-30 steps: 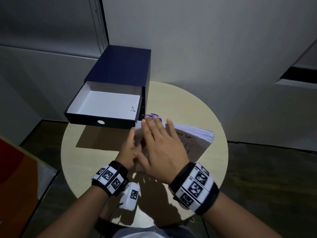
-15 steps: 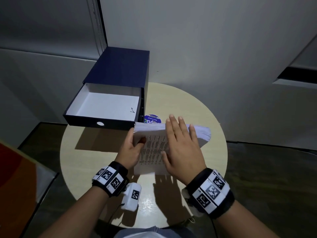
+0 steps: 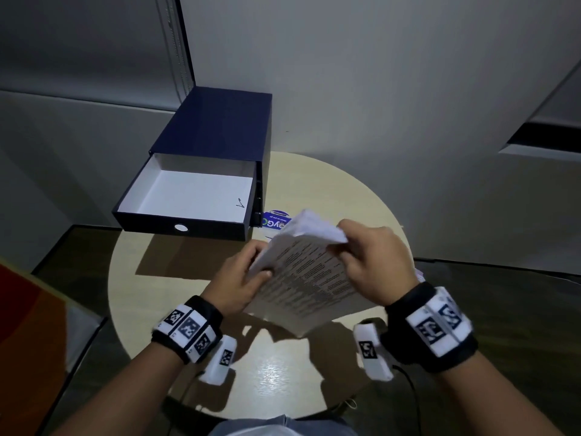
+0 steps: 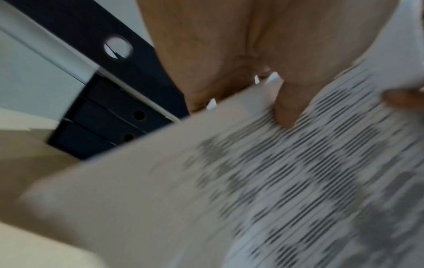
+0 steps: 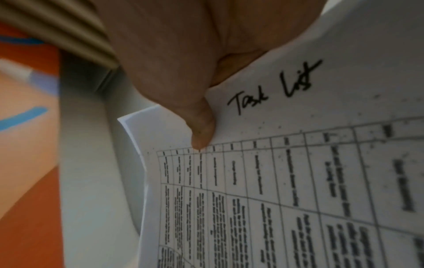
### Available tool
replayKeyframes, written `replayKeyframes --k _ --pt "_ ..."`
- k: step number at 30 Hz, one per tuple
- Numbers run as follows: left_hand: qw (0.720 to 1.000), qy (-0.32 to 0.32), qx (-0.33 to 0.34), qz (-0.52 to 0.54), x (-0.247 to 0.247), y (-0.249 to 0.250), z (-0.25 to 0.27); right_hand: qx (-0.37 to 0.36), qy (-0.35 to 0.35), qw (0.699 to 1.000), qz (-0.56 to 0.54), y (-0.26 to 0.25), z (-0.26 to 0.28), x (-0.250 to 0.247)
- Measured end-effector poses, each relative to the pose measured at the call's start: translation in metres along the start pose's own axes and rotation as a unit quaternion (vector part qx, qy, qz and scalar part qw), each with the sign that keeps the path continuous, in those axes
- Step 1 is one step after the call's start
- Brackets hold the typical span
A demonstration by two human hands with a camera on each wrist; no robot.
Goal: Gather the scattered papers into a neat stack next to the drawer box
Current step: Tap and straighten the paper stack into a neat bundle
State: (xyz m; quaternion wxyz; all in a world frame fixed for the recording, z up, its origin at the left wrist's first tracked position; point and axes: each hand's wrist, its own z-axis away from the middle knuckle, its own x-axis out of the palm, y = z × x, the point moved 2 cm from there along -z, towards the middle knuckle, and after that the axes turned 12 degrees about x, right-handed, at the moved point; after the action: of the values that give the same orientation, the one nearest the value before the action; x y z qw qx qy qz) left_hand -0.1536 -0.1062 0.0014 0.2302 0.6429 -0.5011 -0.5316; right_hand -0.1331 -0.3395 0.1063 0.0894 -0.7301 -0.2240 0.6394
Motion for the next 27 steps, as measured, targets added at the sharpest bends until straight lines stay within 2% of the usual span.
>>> replayKeyframes --k 2,4,6,8,10,12,13,16,18,20,22,25,27 --pt "0.998 -0.018 -0.048 -0.021 -0.016 -0.024 0.014 0.024 0.002 0.992 -0.127 0.024 -0.003 -0.011" --pt "0.996 0.001 -0.092 0.000 -0.037 -0.047 0.029 0.053 -0.003 0.975 -0.216 0.050 -0.003 -0.018" --pt "0.985 0.069 -0.129 0.090 -0.054 -0.061 0.038 0.092 -0.026 0.948 -0.304 0.073 0.002 -0.012" --pt "0.955 0.151 -0.141 0.211 -0.056 -0.066 0.041 0.132 -0.038 0.916 -0.378 0.090 0.009 0.009" --pt "0.921 0.195 -0.147 0.302 -0.045 -0.067 0.037 0.177 -0.030 0.880 -0.440 0.100 0.016 0.037" --pt "0.909 0.227 -0.137 0.321 -0.030 -0.061 0.031 0.218 -0.017 0.852 -0.476 0.109 0.023 0.067" --pt "0.917 0.234 -0.124 0.298 -0.025 -0.057 0.030 0.235 -0.018 0.845 -0.480 0.114 0.028 0.081" --pt "0.953 0.219 -0.085 0.190 -0.013 -0.051 0.033 0.277 -0.059 0.838 -0.466 0.127 0.044 0.115" --pt "0.965 0.202 -0.101 0.135 -0.003 -0.058 0.042 0.280 -0.095 0.854 -0.428 0.128 0.053 0.132" --pt "0.963 0.202 -0.141 0.113 0.006 -0.065 0.051 0.272 -0.100 0.870 -0.398 0.128 0.057 0.143" --pt "0.954 0.222 -0.172 0.106 0.009 -0.069 0.053 0.278 -0.072 0.876 -0.387 0.130 0.056 0.146" --pt "0.941 0.246 -0.196 0.124 0.006 -0.070 0.055 0.307 -0.066 0.864 -0.394 0.133 0.058 0.143" --pt "0.939 0.245 -0.187 0.151 0.003 -0.064 0.055 0.312 -0.066 0.853 -0.413 0.132 0.060 0.136"
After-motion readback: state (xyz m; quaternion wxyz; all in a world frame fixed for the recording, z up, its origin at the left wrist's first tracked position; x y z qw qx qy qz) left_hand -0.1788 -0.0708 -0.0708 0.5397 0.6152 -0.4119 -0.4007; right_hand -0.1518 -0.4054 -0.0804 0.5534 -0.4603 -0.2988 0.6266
